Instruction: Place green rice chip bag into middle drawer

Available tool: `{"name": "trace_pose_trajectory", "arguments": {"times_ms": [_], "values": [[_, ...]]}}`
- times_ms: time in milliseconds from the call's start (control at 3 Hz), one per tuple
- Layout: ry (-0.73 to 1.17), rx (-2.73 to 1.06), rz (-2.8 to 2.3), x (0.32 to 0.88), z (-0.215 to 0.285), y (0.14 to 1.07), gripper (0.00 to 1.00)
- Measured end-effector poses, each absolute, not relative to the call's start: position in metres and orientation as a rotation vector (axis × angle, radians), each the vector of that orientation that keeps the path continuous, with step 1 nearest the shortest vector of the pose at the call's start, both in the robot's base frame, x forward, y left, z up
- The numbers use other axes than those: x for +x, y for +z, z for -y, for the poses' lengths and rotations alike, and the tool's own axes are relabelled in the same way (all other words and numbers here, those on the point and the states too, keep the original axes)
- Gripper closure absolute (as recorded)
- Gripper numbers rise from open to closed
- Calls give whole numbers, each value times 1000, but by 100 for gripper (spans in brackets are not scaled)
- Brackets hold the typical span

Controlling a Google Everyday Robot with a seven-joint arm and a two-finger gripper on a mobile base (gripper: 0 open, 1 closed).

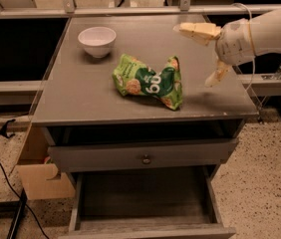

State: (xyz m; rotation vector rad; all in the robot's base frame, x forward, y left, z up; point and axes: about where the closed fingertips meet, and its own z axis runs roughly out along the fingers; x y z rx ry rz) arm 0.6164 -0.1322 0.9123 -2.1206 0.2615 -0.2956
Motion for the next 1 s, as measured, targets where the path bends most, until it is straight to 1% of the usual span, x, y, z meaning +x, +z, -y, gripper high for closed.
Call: {"name": "trace_pose_trajectory", "arguments": {"times_ms": [1000], "values": [[-262,-2089,-208,616,115,904,0]]}}
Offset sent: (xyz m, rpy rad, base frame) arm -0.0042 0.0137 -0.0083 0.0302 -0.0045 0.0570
